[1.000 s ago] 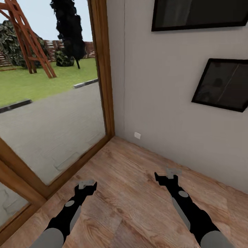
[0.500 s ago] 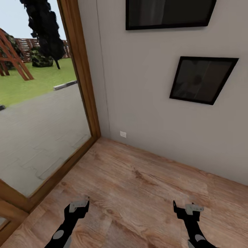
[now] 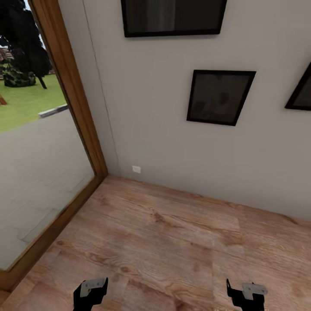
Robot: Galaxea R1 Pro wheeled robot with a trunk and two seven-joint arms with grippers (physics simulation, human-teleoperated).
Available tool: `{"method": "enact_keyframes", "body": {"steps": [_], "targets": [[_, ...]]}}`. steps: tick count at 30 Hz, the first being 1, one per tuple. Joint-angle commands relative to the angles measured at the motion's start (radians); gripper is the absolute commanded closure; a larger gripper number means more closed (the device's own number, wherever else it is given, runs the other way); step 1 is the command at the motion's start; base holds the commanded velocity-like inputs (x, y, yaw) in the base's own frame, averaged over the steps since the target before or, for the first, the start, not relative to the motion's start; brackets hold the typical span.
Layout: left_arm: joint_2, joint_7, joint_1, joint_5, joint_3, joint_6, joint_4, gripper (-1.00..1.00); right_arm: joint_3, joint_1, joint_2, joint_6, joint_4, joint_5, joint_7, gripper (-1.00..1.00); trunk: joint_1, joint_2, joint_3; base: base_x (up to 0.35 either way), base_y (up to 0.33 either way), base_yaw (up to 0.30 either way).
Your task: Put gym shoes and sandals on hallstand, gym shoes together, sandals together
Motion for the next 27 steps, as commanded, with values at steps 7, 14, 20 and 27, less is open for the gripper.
{"method": "enact_keyframes", "body": {"steps": [7, 14, 20, 27], "targets": [[-0.004, -0.005, 0.0, -0.01, 0.007, -0.005, 0.01, -1.0, 0.009, 0.008, 0.004, -0.002, 0.002, -0.006, -0.004, -1.0, 0.0, 0.0, -0.001, 0.0, 0.0, -0.3], [-0.002, -0.005, 0.0, -0.011, 0.009, -0.006, 0.01, -1.0, 0.009, 0.011, 0.006, -0.002, 0.001, -0.006, -0.004, -1.0, 0.0, 0.0, -0.001, 0.0, 0.0, -0.3], [-0.001, -0.005, 0.001, -0.011, 0.009, -0.006, 0.01, -1.0, 0.008, 0.011, 0.004, -0.002, 0.001, -0.007, -0.004, -1.0, 0.0, 0.0, -0.001, 0.0, 0.0, -0.3], [-0.001, -0.005, 0.002, -0.01, 0.009, -0.006, 0.01, -1.0, -0.001, 0.011, 0.003, -0.002, 0.001, -0.007, -0.004, -1.0, 0.0, 0.0, -0.001, 0.0, 0.0, -0.3]]}}
